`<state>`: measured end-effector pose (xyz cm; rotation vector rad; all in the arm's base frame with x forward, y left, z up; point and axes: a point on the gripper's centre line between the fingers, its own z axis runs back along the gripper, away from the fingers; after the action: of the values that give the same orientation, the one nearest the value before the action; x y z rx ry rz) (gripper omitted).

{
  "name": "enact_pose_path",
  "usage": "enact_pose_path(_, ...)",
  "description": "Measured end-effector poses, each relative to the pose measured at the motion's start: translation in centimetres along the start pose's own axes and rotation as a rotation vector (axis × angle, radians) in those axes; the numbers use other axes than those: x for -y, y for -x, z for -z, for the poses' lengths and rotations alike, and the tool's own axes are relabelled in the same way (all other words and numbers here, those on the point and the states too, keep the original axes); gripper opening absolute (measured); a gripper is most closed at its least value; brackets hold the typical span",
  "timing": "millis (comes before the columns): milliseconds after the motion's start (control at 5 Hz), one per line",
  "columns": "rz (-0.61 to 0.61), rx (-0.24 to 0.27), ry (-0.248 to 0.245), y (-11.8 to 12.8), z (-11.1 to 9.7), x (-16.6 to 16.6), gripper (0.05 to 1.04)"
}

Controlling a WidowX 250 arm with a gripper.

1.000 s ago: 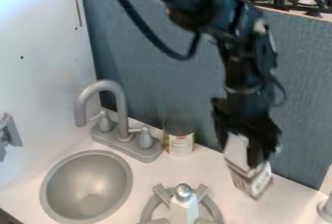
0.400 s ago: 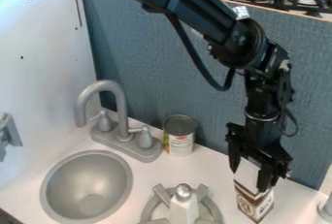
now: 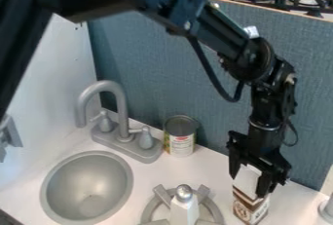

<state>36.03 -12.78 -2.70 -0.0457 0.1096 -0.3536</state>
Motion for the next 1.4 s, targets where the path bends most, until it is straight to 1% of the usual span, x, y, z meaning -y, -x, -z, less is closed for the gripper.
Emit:
enact_pose_path(200,-0.015,-0.028,0.000,0.0,0.4,0.5,0.826)
enact_pose_path(400,-0.012,-0.037,0.000,-0.2,0.5,0.9,0.826)
enact_pose_path(600,-0.001,-0.042,0.024,-0.6,0.4,1.3,0.893)
enact_pose_path(800,0.013,-0.026,0.047,-0.6,0.9,1.6,1.015)
enact_pose_path(1000,0.017,0.017,0.066,-0.4,0.1,1.9,1.009)
enact_pose_path(1200,-0.008,0.059,0.083,0.0,-1.9,2.2,1.009)
enact_pose_path(1400,-0.032,0.097,0.072,1.2,-3.6,2.1,1.009)
